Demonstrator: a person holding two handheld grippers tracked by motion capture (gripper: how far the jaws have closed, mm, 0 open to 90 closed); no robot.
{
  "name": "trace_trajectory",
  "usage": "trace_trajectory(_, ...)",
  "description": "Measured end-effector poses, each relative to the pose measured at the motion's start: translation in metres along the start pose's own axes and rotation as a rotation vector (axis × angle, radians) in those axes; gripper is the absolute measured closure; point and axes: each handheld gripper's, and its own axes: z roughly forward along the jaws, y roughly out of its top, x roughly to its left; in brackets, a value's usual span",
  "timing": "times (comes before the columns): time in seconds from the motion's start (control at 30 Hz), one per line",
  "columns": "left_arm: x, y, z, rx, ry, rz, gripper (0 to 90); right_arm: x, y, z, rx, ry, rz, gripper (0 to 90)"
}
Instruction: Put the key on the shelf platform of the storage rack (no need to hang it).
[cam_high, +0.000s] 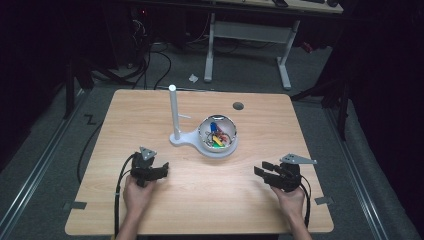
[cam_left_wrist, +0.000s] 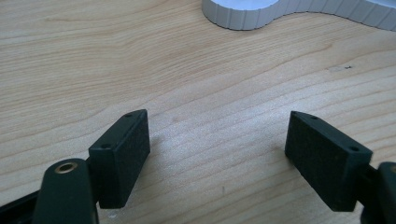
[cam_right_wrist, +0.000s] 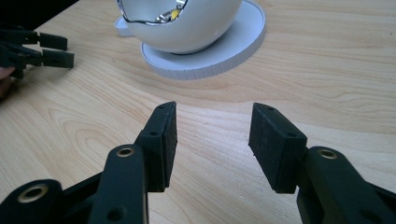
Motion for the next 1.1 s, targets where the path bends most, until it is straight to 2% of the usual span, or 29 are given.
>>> trace_trajectory(0.13, 0.0, 0.0, 0.0, 0.0, 0.0, 0.0, 22.4, 0.0, -0.004, 0.008, 0.022, -0.014, -0.016, 51.5)
trace_trajectory(0.7, 0.0, 0.0, 0.0, 0.0, 0.001, -0.002, 22.4, -0.005, -0.018, 0.019, 0.058, -0.07, -0.005, 48.8)
trace_trajectory(1.1, 0.0, 0.0, 0.0, 0.0, 0.0, 0.0, 22.4, -0.006, -0.024, 0.027, 0.084, -0.153, -0.055, 45.2)
